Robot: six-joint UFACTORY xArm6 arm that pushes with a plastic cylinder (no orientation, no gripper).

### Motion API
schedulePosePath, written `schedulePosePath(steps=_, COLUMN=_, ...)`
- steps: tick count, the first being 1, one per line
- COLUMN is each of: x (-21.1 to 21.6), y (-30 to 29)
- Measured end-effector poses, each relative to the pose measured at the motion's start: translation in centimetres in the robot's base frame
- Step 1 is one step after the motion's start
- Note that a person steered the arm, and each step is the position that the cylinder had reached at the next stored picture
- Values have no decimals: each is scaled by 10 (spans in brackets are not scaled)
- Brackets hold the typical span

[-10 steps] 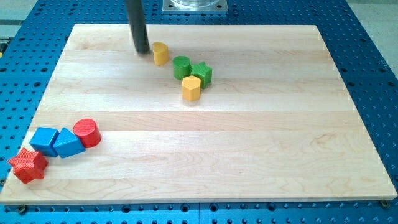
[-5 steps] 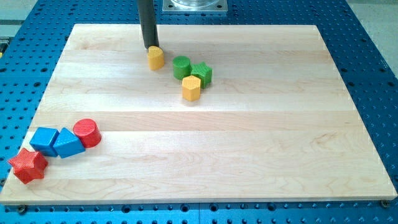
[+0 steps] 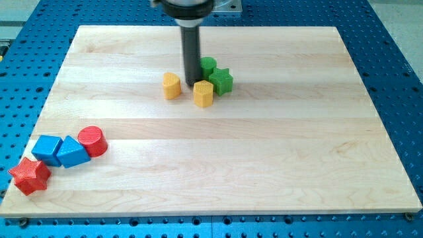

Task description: Pair the green circle and the yellow heart with their respective color blocks

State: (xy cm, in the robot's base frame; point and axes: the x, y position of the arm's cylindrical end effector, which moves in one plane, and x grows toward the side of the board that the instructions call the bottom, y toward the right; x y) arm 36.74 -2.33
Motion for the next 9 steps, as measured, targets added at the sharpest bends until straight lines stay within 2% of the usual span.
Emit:
schedulePosePath(steps=2, x=-28, y=-114)
schedulePosePath(steps=3, x=14, y=-132)
schedulePosePath(steps=4, x=14, y=-56)
schedulePosePath(steps=5, x=14, y=-82)
schedulePosePath(steps=6, x=30, y=-50)
schedulePosePath(steps=7, x=25, y=-31)
schedulePosePath(steps=9, x=24, y=-34)
